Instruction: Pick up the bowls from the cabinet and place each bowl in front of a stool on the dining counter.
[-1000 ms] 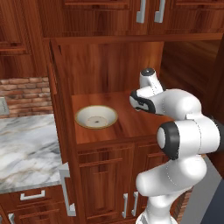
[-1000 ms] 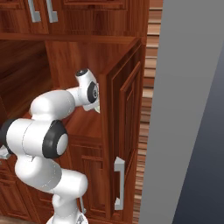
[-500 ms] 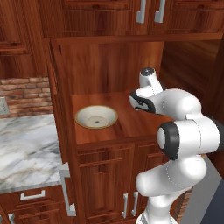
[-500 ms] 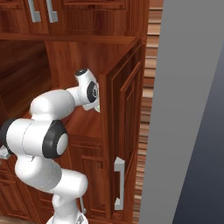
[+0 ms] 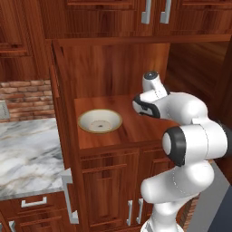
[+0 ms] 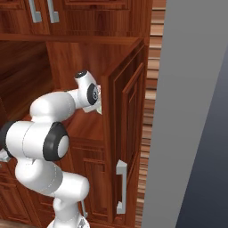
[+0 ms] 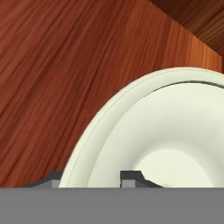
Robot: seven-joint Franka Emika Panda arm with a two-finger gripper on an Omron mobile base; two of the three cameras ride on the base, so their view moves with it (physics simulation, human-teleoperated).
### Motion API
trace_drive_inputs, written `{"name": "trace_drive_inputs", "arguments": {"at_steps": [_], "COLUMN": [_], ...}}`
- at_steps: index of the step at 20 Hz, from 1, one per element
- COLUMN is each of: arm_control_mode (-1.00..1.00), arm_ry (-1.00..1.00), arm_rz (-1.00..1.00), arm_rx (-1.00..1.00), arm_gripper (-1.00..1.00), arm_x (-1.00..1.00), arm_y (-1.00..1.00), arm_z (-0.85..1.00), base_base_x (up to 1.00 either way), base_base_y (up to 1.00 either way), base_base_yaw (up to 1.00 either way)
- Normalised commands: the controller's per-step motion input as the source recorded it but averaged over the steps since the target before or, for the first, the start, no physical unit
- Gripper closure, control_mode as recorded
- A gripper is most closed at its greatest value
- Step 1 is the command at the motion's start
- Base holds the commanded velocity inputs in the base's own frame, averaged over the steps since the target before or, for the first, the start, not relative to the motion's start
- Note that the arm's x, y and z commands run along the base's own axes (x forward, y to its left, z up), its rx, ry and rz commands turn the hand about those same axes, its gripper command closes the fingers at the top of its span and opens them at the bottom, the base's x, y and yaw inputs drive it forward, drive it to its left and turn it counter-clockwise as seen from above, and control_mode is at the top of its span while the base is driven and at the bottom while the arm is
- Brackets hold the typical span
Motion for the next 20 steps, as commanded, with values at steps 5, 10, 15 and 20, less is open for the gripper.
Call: {"name": "trace_drive_inputs", "arguments": {"at_steps": [5, 10, 15, 20], "arm_control_mode": [-1.00, -1.00, -1.00, -1.00], "arm_ry": [0.00, -0.08, -0.08, 0.00], "arm_rz": [0.00, 0.00, 0.00, 0.00], "arm_rx": [0.00, -0.07, -0.10, -0.05], "arm_gripper": [1.00, 1.00, 1.00, 1.00], "arm_x": [-0.09, -0.43, -0.57, -0.73], "arm_y": [0.04, 0.18, 0.33, 0.42], "arm_z": [0.08, 0.72, 0.78, 0.50], "base_base_x": [0.00, 0.00, 0.00, 0.00], "base_base_y": [0.00, 0.00, 0.00, 0.00], "base_base_yaw": [0.00, 0.00, 0.00, 0.00]}}
